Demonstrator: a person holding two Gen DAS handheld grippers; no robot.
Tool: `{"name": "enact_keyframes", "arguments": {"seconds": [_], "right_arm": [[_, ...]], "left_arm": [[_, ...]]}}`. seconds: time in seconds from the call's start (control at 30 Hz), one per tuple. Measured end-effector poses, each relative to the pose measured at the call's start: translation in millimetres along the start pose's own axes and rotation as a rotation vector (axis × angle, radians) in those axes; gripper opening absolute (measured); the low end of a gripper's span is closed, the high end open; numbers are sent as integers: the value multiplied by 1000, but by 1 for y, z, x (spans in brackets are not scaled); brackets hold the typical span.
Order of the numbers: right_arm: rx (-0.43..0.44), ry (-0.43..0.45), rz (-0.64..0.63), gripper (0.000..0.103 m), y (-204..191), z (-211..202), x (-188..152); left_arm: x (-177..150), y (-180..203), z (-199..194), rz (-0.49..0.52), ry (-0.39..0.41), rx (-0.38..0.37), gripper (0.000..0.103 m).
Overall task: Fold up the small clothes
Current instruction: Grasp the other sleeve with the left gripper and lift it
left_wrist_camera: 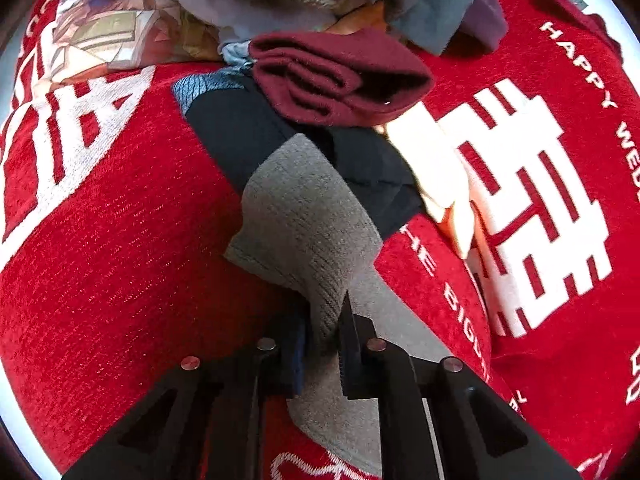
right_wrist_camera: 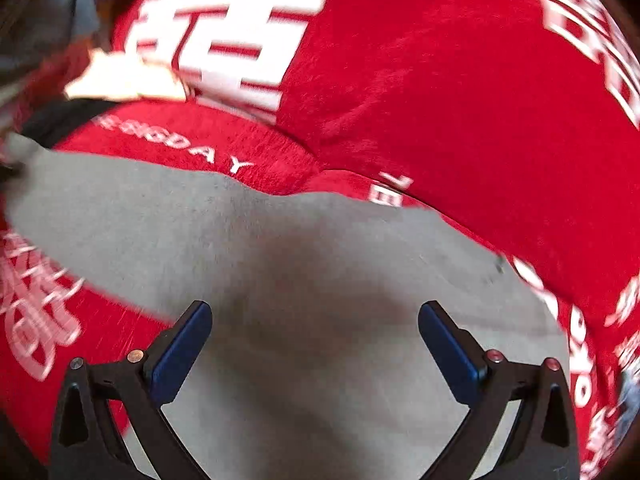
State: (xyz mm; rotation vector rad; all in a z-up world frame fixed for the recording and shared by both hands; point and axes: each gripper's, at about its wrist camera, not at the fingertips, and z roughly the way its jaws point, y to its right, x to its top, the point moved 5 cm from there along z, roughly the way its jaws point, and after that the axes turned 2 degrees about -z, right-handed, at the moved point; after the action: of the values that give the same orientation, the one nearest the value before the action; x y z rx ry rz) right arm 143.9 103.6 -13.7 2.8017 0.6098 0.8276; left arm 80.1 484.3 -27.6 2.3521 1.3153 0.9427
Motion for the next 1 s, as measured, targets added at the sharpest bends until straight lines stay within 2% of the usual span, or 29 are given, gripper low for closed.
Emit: {"name": "enact_keyframes", "arguments": {"seconds": [0.07, 0.13, 0.2, 0.27, 0.3, 0.4, 0.47, 0.5, 0.53, 0.6, 0.67, 0.8, 0.83, 0.9, 0.93, 0.97, 1.0], "right_arm": [[-64, -94, 5, 103, -10, 35, 10], [-75, -182, 36, 103, -23, 64, 11], [-92, -168, 61, 103, -37, 67, 15], [-153, -121, 46, 100, -55, 57, 23], [-135, -94, 37, 100, -65, 51, 27], [95, -69, 25, 100, -96, 32, 35], [321, -75, 64, 100, -107, 17, 40], [393, -75, 104, 100, -105, 11, 41], [412, -67, 139, 100, -97, 6, 41], [325, -48, 188, 100, -71, 2, 39], [159, -50, 176, 100, -49, 7, 39], [-26, -113, 173, 100, -32, 37, 34], [-54, -139, 164, 100, -37, 45, 33], [-24, -181, 149, 99, -64, 59, 31], [-48, -171, 152, 97, -75, 58, 32], [-96, -123, 162, 97, -83, 48, 36], [-40, -91, 162, 97, -96, 42, 42]], "left_arm": [[0, -1, -8, 12, 9, -30, 13], [0, -3, -20, 31, 18, -57, 13], [0, 0, -24, 56, 30, -74, 13], [1, 0, -30, 69, 47, -92, 13], [1, -1, -33, 65, 50, -97, 13], [3, -4, -35, 40, 56, -120, 12], [3, -6, -34, 38, 48, -121, 12], [3, -6, -35, 40, 44, -117, 12], [3, -4, -37, 45, 42, -118, 12], [3, 2, -46, 65, 55, -121, 12], [2, 14, -58, 92, 75, -123, 12], [-1, 38, -82, 162, 113, -114, 12], [-1, 41, -87, 173, 118, -113, 12], [0, 46, -95, 192, 125, -105, 12], [0, 47, -97, 198, 130, -99, 12], [0, 48, -98, 205, 131, -92, 12], [0, 47, -98, 212, 134, -76, 12]]}}
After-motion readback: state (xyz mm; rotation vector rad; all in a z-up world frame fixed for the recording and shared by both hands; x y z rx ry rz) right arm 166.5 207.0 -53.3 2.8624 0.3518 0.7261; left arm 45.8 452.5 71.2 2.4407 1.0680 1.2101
